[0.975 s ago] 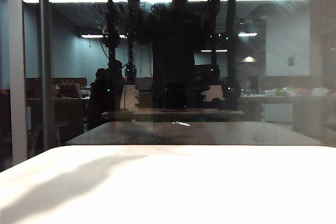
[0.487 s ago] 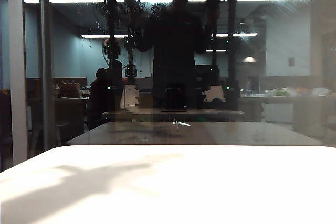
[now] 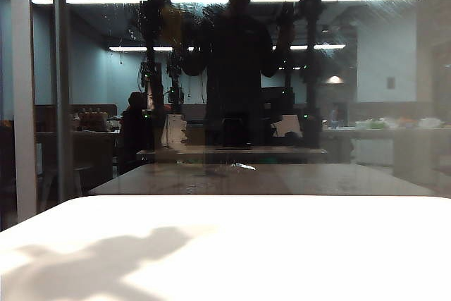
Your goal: Reach upward to find where there is water on the glass, pick up the sponge from the table, dry the water, and finally place the sponge back on the table.
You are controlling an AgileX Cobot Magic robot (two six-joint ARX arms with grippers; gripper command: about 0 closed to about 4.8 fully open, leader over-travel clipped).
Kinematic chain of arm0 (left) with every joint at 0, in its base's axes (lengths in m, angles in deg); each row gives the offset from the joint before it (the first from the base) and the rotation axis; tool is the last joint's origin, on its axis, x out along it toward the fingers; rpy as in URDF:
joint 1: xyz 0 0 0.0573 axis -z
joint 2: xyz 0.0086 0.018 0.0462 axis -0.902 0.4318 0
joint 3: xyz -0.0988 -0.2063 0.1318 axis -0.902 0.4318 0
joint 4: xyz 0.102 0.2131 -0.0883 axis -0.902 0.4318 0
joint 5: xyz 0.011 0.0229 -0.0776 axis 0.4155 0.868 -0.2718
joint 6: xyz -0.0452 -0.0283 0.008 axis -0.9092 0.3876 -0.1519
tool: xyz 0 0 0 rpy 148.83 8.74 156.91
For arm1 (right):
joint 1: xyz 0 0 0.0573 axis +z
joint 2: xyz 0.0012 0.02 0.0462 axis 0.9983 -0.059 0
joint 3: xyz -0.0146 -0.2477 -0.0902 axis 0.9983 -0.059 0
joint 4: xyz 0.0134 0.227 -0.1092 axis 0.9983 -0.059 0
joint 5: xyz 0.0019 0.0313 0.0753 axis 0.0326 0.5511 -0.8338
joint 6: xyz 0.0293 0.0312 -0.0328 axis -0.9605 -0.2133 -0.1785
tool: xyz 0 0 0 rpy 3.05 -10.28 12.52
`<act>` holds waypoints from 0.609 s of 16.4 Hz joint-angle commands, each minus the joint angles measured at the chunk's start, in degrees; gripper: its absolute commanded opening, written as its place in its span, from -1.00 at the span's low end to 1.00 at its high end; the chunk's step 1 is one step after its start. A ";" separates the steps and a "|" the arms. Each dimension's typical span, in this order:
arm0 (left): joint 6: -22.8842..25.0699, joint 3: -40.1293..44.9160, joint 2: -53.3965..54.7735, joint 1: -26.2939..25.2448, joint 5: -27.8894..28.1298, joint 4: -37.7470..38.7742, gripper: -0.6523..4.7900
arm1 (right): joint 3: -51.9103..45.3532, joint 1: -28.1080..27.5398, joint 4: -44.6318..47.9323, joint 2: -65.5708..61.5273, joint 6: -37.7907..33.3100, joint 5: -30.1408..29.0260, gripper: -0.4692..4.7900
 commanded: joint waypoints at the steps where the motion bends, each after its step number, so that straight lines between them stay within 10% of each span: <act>1: -4.70 9.92 -0.52 0.00 -6.32 -4.22 -0.78 | -1.42 0.00 1.44 2.73 0.13 0.15 -0.83; 10: -9.79 39.93 0.00 0.07 -14.25 -27.21 -0.78 | -1.57 0.00 0.50 5.03 0.13 0.11 -0.83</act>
